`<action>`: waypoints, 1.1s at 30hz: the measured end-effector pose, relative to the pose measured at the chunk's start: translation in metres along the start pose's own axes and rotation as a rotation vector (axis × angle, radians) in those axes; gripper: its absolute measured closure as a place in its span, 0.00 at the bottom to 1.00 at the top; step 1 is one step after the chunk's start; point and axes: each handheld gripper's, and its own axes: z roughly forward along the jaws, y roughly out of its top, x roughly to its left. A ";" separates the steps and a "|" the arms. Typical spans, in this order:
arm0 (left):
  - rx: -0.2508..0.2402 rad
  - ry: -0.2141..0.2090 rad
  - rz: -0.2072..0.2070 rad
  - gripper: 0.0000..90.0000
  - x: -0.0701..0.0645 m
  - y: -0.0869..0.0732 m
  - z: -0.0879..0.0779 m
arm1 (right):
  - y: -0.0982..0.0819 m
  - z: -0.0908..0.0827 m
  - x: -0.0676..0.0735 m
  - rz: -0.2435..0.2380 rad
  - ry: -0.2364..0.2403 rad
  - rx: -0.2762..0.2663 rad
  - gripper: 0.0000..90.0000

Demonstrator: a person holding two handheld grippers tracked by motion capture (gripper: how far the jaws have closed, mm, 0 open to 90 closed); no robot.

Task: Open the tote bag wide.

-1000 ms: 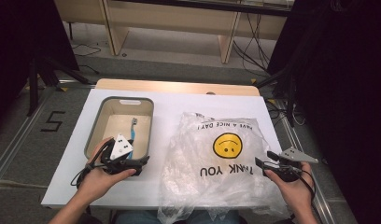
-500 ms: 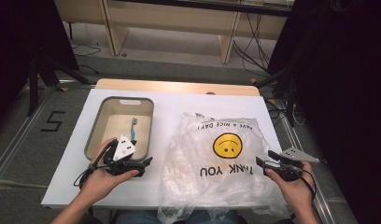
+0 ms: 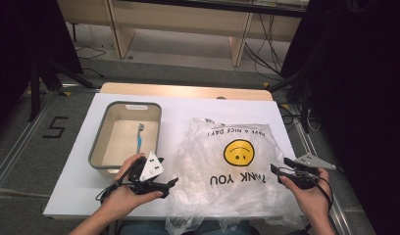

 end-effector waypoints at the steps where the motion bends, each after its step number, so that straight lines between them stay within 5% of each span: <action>1: -0.001 -0.007 0.004 0.28 -0.004 0.001 0.002 | 0.000 -0.001 -0.002 0.006 -0.010 0.003 0.44; 11: 0.109 -0.100 0.087 0.27 -0.040 -0.006 0.028 | -0.006 -0.001 -0.015 0.037 -0.080 0.077 0.43; 16: 0.204 -0.122 0.154 0.25 -0.050 -0.021 0.045 | -0.012 0.001 -0.020 0.055 -0.107 0.164 0.42; 23: 0.234 -0.133 0.155 0.25 -0.052 -0.024 0.052 | -0.017 0.004 -0.024 0.083 -0.118 0.245 0.42; 33: 0.265 -0.162 0.082 0.47 -0.046 -0.026 0.059 | -0.022 0.007 -0.023 0.127 -0.087 0.344 0.52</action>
